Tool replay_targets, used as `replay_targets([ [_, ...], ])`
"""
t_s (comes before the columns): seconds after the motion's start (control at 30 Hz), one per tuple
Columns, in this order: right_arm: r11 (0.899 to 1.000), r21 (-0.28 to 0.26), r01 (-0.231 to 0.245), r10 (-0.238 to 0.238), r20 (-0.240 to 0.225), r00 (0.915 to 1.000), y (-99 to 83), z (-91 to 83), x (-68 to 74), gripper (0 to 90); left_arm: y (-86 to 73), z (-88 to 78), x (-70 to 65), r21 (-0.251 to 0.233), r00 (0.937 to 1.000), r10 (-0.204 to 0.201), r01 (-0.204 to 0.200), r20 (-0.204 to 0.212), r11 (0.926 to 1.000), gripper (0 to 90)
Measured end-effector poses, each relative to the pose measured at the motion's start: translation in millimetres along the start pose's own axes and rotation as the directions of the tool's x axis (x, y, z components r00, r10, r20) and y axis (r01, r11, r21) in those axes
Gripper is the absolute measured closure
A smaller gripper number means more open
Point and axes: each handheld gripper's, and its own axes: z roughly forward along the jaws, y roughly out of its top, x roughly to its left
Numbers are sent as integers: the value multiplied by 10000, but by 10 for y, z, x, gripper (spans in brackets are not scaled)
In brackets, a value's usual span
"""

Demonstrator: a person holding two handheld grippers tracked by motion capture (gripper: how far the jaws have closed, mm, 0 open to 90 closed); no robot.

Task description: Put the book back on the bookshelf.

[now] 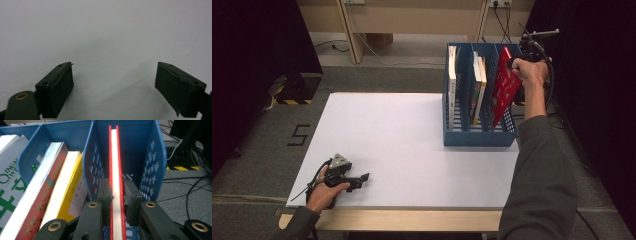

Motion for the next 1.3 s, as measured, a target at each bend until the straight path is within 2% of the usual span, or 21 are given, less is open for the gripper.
replay_targets([
  [0.23,9998,180,129,-129,-5,9999,-89,195,38,781,-3,0,-2,-21,10000,-55,55,9,10000,148],
  [0.3,9998,206,60,-59,-13,10000,-82,202,59,780,-3,0,-1,-22,10000,-59,59,10,10000,148],
  [0.37,9991,292,300,-299,-32,9995,-72,195,76,774,-3,-1,-1,-23,10000,-63,63,12,10000,148],
  [0.5,9997,175,164,-160,-198,9997,-85,190,89,750,-5,-5,-2,-12,10000,-28,28,-20,10000,148],
  [0.53,9999,131,-30,34,-336,9994,-84,180,94,735,-7,-6,-3,-21,10000,-54,54,-10,10000,148],
  [0.73,9994,22,343,-341,-524,9980,-111,80,61,685,-7,-6,-3,-18,10000,-40,40,-15,10000,148],
  [0.83,9992,-74,392,-396,-662,9970,-161,30,22,665,-8,-5,-4,-19,10000,-26,25,-19,10000,148],
  [0.93,9996,-165,236,-250,-912,9955,-231,-27,-10,651,-8,-3,-7,-25,10000,-9,9,-45,10000,148],
  [1.07,9978,-143,645,-657,-1151,9912,-340,-101,-37,635,-8,-2,-7,-20,10000,-7,7,-47,10000,148],
  [1.17,9970,-209,746,-766,-1243,9893,-401,-170,-69,629,-8,0,-11,-8,10000,19,-19,-83,10000,148],
  [1.3,9954,-21,957,-952,-1309,9868,-494,-231,-99,631,-8,0,-11,-9,10000,28,-28,-86,10000,148],
])
